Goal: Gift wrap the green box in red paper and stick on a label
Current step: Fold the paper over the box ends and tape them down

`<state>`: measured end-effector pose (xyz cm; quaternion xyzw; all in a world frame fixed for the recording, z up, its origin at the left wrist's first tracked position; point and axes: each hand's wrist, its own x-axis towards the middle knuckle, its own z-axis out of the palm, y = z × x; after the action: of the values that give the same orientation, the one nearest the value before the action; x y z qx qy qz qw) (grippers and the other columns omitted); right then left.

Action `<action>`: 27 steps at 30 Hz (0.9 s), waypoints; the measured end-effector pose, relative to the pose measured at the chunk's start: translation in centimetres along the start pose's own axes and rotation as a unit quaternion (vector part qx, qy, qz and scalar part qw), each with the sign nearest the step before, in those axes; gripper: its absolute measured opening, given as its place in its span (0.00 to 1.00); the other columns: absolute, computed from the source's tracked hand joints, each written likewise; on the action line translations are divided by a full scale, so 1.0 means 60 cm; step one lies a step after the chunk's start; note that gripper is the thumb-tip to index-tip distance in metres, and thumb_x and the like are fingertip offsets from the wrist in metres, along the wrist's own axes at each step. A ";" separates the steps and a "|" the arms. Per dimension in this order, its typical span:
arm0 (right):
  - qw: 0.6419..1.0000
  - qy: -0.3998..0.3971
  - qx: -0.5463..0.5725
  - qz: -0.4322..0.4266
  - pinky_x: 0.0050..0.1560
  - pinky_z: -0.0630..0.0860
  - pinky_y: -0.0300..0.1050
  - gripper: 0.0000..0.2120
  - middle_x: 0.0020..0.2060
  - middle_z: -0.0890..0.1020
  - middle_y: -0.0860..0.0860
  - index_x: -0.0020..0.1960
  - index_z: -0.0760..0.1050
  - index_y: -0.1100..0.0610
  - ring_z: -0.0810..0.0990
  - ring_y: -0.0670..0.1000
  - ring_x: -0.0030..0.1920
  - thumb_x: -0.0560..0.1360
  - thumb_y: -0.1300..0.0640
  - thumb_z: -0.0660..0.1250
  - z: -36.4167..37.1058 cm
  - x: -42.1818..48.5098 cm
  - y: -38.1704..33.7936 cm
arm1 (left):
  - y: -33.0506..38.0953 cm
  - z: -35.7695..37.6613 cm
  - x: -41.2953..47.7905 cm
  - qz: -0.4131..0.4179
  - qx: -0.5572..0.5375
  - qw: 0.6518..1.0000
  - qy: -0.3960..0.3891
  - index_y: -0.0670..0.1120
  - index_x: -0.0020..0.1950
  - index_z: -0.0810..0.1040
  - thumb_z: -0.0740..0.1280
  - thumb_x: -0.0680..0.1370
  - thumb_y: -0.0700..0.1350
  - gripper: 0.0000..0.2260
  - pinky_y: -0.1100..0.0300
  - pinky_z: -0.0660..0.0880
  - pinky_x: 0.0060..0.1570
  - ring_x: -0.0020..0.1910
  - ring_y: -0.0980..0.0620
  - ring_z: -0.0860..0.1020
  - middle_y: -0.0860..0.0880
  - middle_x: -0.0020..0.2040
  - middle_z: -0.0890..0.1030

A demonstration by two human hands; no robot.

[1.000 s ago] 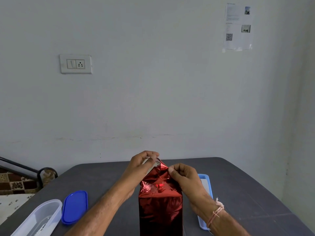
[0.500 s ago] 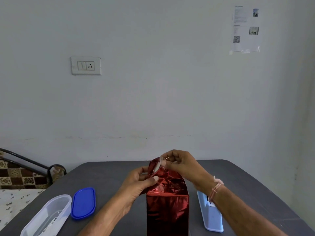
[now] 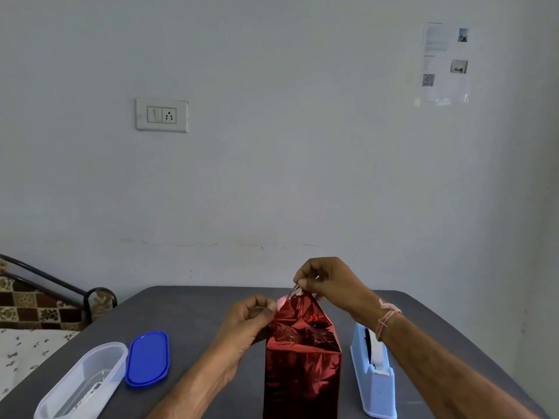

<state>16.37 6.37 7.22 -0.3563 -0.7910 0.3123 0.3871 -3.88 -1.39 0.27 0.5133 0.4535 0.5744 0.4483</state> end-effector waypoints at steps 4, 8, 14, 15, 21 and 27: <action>1.000 0.010 0.003 0.000 0.40 0.78 0.41 0.06 0.38 0.86 0.49 0.46 0.84 0.55 0.81 0.45 0.38 0.78 0.64 0.71 0.003 -0.002 0.002 | 0.011 0.010 0.006 0.001 0.034 0.999 -0.009 0.41 0.57 0.81 0.77 0.74 0.41 0.13 0.60 0.79 0.43 0.44 0.45 0.87 0.40 0.46 0.88; 0.999 0.045 0.015 0.005 0.43 0.81 0.44 0.06 0.42 0.87 0.51 0.47 0.84 0.53 0.84 0.48 0.40 0.81 0.56 0.69 0.007 -0.004 0.001 | 0.014 0.021 0.012 0.015 0.040 0.999 0.008 0.41 0.56 0.83 0.76 0.75 0.37 0.11 0.61 0.81 0.39 0.41 0.44 0.87 0.38 0.44 0.87; 1.000 -0.012 0.002 0.017 0.44 0.79 0.38 0.17 0.44 0.86 0.50 0.50 0.85 0.49 0.82 0.43 0.39 0.69 0.39 0.78 0.010 -0.022 0.001 | 0.010 0.030 0.008 0.039 0.050 0.997 0.032 0.40 0.48 0.86 0.76 0.75 0.36 0.03 0.60 0.81 0.38 0.38 0.45 0.86 0.39 0.41 0.87; 1.000 -0.010 -0.008 0.017 0.44 0.80 0.38 0.13 0.42 0.86 0.49 0.48 0.85 0.51 0.83 0.43 0.39 0.70 0.44 0.80 0.012 -0.023 0.000 | 0.010 0.031 0.009 0.041 0.050 0.997 0.037 0.40 0.48 0.86 0.76 0.75 0.36 0.03 0.61 0.81 0.37 0.37 0.46 0.85 0.39 0.41 0.87; 0.999 0.022 -0.024 0.009 0.45 0.82 0.42 0.02 0.39 0.87 0.48 0.43 0.86 0.54 0.84 0.44 0.39 0.74 0.59 0.76 0.011 -0.021 -0.005 | 0.011 0.035 0.006 0.016 0.018 1.000 0.011 0.41 0.51 0.86 0.76 0.75 0.40 0.06 0.60 0.81 0.41 0.43 0.46 0.87 0.40 0.44 0.87; 0.999 0.035 -0.031 0.010 0.44 0.80 0.40 0.02 0.39 0.87 0.47 0.44 0.86 0.53 0.82 0.43 0.38 0.75 0.58 0.75 0.012 -0.019 -0.005 | 0.011 0.032 0.007 -0.008 0.002 0.999 -0.038 0.39 0.53 0.86 0.77 0.74 0.43 0.11 0.51 0.82 0.54 0.50 0.39 0.86 0.39 0.48 0.87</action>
<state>16.19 5.12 6.61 -0.3864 -0.7830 0.2788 0.3999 -2.01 -0.96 1.14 0.5319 0.4414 0.5502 0.4686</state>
